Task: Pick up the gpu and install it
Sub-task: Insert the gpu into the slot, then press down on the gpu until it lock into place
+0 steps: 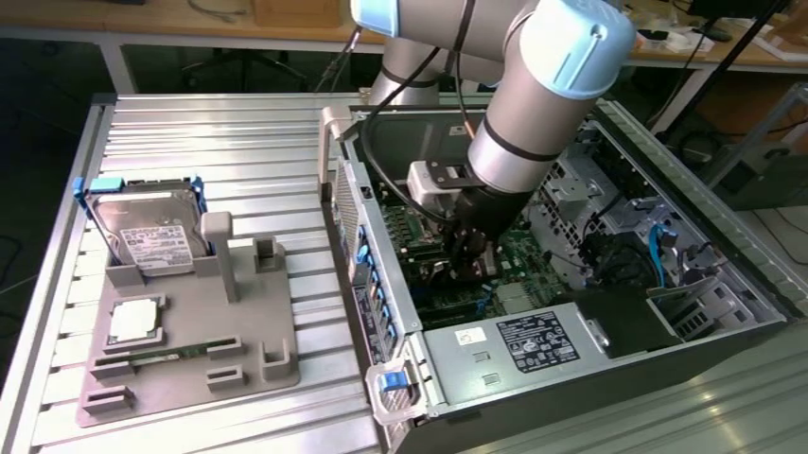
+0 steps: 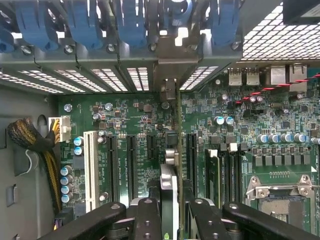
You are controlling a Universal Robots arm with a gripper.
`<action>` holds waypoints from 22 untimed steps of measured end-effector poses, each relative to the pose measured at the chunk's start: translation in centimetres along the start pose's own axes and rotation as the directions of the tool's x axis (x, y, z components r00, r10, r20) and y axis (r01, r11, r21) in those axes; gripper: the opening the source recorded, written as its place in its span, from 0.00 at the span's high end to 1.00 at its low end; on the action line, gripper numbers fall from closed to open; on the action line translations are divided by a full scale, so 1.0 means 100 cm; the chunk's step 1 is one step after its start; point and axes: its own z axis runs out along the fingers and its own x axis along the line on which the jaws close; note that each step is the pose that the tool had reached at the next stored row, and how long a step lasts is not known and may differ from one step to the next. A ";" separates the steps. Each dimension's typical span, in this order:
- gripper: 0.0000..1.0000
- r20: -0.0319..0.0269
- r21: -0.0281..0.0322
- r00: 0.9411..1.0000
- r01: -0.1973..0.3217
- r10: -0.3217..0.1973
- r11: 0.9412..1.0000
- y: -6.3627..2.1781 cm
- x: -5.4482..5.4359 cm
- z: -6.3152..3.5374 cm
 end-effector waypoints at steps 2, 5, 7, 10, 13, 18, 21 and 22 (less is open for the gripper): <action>0.73 0.001 0.000 1.000 0.000 0.000 1.000 0.0000 0.000 0.0003; 0.73 0.001 0.000 1.000 0.000 0.000 1.000 0.0000 0.000 0.0003; 0.73 0.001 0.000 1.000 0.000 0.000 1.000 0.0000 0.000 0.0003; 0.66 0.001 0.001 1.000 0.000 0.000 1.000 0.0000 0.000 0.0006; 0.53 0.001 0.000 1.000 0.000 0.000 1.000 0.0017 -0.001 -0.0225; 0.89 -0.001 0.000 1.000 0.000 0.000 1.000 0.0029 -0.002 -0.0383; 0.89 -0.001 0.000 1.000 0.000 0.000 1.000 0.0029 -0.002 -0.0383; 0.89 -0.001 0.000 1.000 0.000 0.000 1.000 0.0029 -0.002 -0.0383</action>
